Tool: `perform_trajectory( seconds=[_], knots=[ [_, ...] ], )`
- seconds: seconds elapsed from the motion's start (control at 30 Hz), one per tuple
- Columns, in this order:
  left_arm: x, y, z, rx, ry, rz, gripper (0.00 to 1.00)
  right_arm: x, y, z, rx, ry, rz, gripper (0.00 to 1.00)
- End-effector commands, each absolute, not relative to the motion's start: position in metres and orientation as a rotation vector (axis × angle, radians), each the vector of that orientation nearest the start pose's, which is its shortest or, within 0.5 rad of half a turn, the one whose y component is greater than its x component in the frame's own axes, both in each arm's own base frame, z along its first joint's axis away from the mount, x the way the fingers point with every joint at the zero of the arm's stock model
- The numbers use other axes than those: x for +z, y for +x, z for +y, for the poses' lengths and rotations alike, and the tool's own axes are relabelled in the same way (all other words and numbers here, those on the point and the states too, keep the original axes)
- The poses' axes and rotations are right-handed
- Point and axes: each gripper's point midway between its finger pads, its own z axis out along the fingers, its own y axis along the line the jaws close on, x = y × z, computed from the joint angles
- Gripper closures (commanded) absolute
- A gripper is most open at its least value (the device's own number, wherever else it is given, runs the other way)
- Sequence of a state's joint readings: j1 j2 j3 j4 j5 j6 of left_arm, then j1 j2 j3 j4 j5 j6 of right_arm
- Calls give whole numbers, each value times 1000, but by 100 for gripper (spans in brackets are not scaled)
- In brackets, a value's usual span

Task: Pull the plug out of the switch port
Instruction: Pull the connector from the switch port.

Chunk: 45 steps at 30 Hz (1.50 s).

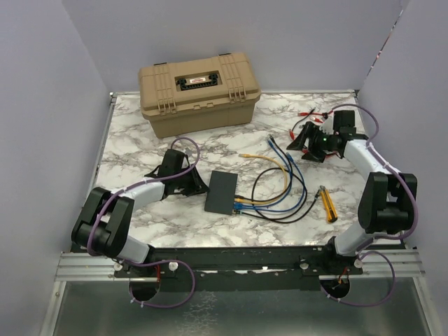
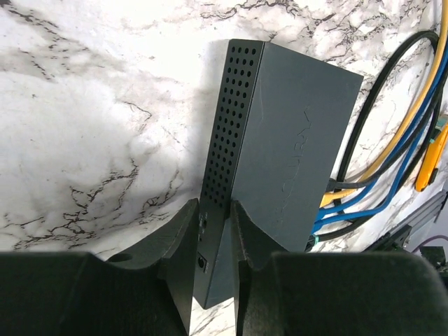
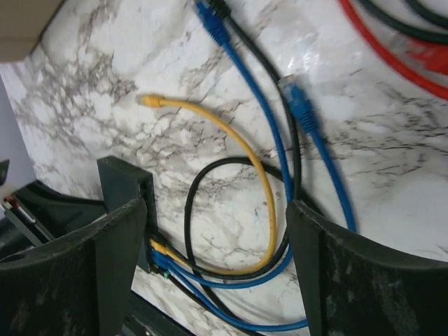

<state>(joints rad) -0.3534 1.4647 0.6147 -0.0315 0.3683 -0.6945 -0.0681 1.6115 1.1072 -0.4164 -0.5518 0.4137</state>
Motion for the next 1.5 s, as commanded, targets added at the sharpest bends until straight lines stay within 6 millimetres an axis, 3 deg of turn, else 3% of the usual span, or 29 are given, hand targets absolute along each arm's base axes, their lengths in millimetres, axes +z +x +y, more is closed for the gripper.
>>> perform_trajectory(
  seconds=[0.0, 0.4, 0.73, 1.1, 1.37, 1.47],
  knots=[
    [14, 258, -167, -706, -282, 2629, 77, 112, 353, 109, 894, 200, 2526, 16],
    [26, 259, -173, -768, -236, 2579, 61, 78, 296, 190, 1058, -142, 2703, 15],
    [18, 253, -173, -776, -247, 2614, 58, 55, 268, 245, 1193, -380, 2794, 16],
    [11, 245, -173, -789, -280, 2636, 58, 50, 273, 291, 1339, -483, 2808, 20],
    [13, 246, -173, -788, -285, 2624, 58, 66, 280, 314, 1533, -517, 2725, 20],
    [16, 249, -172, -782, -285, 2612, 58, 69, 284, 314, 1508, -523, 2715, 20]
  ],
)
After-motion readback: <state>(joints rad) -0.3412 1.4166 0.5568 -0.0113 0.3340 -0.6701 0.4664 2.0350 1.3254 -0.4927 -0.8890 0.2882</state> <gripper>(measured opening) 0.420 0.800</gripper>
